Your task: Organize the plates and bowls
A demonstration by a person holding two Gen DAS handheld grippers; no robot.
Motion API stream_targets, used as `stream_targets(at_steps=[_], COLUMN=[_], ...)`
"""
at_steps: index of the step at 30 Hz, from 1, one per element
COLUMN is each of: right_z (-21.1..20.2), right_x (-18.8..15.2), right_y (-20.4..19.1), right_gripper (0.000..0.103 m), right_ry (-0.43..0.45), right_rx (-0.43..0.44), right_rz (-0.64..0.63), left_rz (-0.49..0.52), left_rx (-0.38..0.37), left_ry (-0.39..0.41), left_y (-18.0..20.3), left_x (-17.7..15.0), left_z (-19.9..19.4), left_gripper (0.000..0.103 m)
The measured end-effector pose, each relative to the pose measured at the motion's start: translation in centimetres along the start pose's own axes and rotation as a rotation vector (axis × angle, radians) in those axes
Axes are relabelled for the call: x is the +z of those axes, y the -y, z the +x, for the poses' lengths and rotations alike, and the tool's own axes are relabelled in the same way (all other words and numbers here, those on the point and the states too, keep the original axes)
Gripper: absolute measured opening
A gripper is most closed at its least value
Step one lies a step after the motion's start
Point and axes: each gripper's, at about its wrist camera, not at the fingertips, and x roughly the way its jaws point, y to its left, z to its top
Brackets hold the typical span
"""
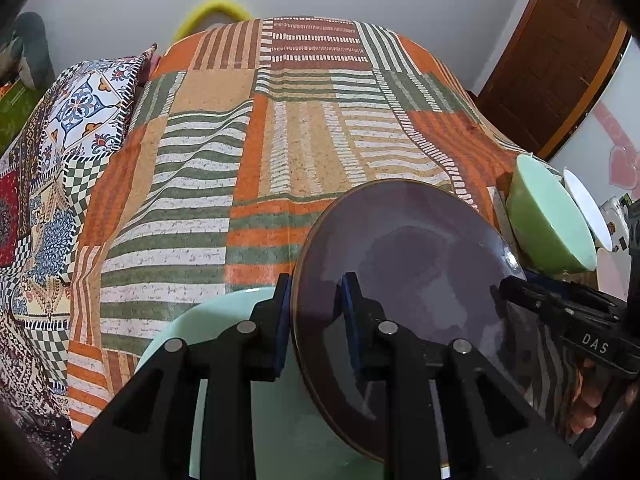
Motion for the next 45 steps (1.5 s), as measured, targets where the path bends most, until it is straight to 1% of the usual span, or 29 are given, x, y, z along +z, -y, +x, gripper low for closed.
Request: stream_targets(at_steps=[4, 8, 14, 18, 21, 23, 25, 27, 30, 36, 40, 45], right_z=[-0.5, -0.6, 0.1, 0.3, 0.3, 0.0, -0.3, -0.6, -0.7, -1.3, -1.8, -2.6], right_x=[-1.2, -2.2, -1.8, -1.5, -1.3, -1.4, -1.4, -1.5, -1.9, -2.4, -2.8, -3.0], right_y=[-0.6, -1.2, -1.4, -1.4, -1.5, -1.2, -0.7, -0.5, -1.0, -1.1, -0.9, -0.8], right_gripper=[0.033, 0.033, 0.034, 0.036, 0.033, 0.026, 0.022, 0.019, 0.019, 0.019, 0.019, 0.019], right_ry=[-0.007, -0.01, -0.029, -0.055, -0.054, -0.042, -0.033, -0.032, -0.025, -0.021, -0.014, -0.001], right_rx=[0.016, 0.013, -0.01, 0.001, 0.003, 0.008, 0.033, 0.049, 0.051, 0.084, 0.091, 0.099], right_rz=[-0.04, -0.085, -0.12, -0.128, -0.115, -0.087, -0.051, -0.041, -0.048, -0.033, -0.026, -0.006], left_rz=[-0.002, -0.008, -0.007, -0.012, -0.018, -0.027, -0.028, -0.026, -0.029, -0.034, -0.031, -0.014], left_rx=[0.002, -0.026, -0.012, -0.009, -0.008, -0.013, -0.014, -0.013, -0.003, 0.0, 0.001, 0.023], left_ry=[0.012, 0.013, 0.018, 0.024, 0.023, 0.018, 0.019, 0.023, 0.034, 0.053, 0.076, 0.107], left_y=[-0.5, -1.0, -0.8, -0.7, -0.7, -0.9, -1.0, -1.1, -1.2, -1.0, -0.4, 0.6], left_x=[-0.6, -1.3, -1.4, -1.5, -1.6, -1.7, -2.0, -2.3, -2.9, -3.9, -4.3, -4.5], left_z=[-0.6, -1.3, -1.4, -1.4, -1.5, -1.7, -1.9, -2.3, -3.0, -4.4, -5.4, -7.0], left_gripper=[0.023, 0.023, 0.023, 0.023, 0.023, 0.023, 0.023, 0.023, 0.023, 0.023, 0.023, 0.023])
